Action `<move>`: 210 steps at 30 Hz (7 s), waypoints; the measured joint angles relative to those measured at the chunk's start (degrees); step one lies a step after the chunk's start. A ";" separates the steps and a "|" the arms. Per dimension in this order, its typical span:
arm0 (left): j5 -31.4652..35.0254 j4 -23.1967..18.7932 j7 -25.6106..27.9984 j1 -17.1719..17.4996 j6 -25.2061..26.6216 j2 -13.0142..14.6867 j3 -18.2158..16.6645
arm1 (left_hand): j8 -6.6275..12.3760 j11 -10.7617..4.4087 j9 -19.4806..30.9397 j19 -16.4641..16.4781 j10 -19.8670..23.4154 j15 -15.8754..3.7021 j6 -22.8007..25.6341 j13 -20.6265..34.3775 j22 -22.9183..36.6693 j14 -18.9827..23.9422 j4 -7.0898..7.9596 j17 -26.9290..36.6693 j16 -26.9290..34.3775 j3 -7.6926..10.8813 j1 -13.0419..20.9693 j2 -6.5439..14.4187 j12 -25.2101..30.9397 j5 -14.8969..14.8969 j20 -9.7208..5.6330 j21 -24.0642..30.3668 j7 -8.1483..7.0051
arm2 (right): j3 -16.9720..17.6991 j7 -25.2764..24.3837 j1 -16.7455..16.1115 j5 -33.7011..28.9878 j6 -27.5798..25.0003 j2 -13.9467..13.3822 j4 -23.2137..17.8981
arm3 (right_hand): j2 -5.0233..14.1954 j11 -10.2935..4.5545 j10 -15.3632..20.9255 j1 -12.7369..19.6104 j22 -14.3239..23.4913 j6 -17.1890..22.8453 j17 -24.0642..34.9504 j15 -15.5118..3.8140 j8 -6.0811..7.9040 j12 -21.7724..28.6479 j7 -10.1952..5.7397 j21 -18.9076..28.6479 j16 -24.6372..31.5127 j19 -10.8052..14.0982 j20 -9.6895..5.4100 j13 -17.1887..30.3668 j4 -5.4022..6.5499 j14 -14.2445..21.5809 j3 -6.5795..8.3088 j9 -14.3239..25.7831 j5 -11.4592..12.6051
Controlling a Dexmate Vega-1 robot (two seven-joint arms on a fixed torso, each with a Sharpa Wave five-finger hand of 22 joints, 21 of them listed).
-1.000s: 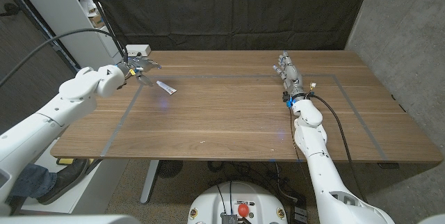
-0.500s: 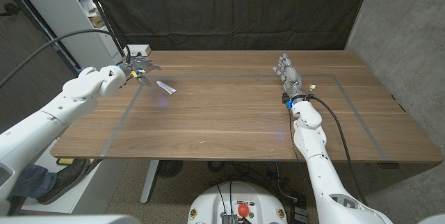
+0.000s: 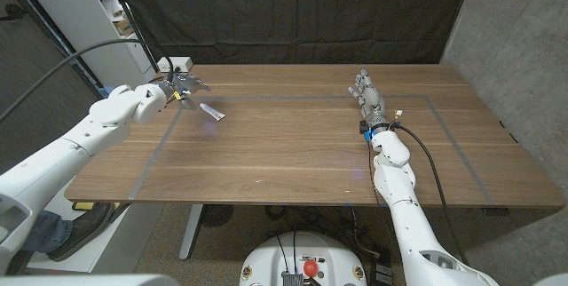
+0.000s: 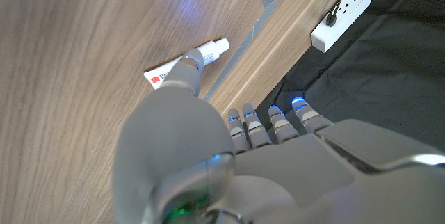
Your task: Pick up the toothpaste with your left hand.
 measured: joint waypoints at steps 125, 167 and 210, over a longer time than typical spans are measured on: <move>-1.65 14.64 9.54 -5.47 -1.36 -6.68 9.47 | 4.89 -3.26 0.23 8.53 26.86 -0.48 24.01 0.38 0.26 19.26 0.85 0.02 1.80 -4.51 7.16 5.20 2.84 -4.89 1.36 -0.66 1.05 | 2.18 0.89 1.37 0.58 0.04 -0.01 4.62 | -0.01 0.01 0.61 -0.44 -0.01 0.39 -0.26 0.32 0.00 0.00 0.00 -2.60 0.00 1.32 0.11 0.00 -0.47 0.93 -0.47 0.00 0.45; -1.93 10.51 10.88 -2.34 0.37 -5.34 7.62 | 6.83 -3.79 -0.02 11.67 38.59 -0.77 38.04 1.54 0.26 27.27 0.61 0.01 1.98 -4.75 8.36 5.49 2.64 -6.66 0.41 -0.65 0.50 | 2.89 1.78 2.32 0.55 0.67 0.74 6.06 | 0.46 0.01 0.61 -0.90 -0.01 0.39 -0.25 0.32 0.00 0.00 0.01 -3.79 0.00 1.63 0.42 0.00 -0.63 0.92 -0.63 0.00 0.45; -0.07 3.50 10.86 0.17 2.65 -3.00 3.81 | 6.87 -4.00 0.38 11.76 40.01 -0.62 43.70 2.29 0.26 28.24 1.12 -0.01 1.32 -4.74 8.06 5.19 2.21 -6.66 1.13 -0.65 -3.98 | 1.65 1.75 2.01 1.62 1.96 0.85 3.83 | 0.46 0.11 0.92 -0.90 -0.01 0.93 -0.24 0.31 0.00 0.00 -0.11 -4.66 0.00 2.05 0.41 0.00 -0.79 0.92 -0.79 0.00 0.88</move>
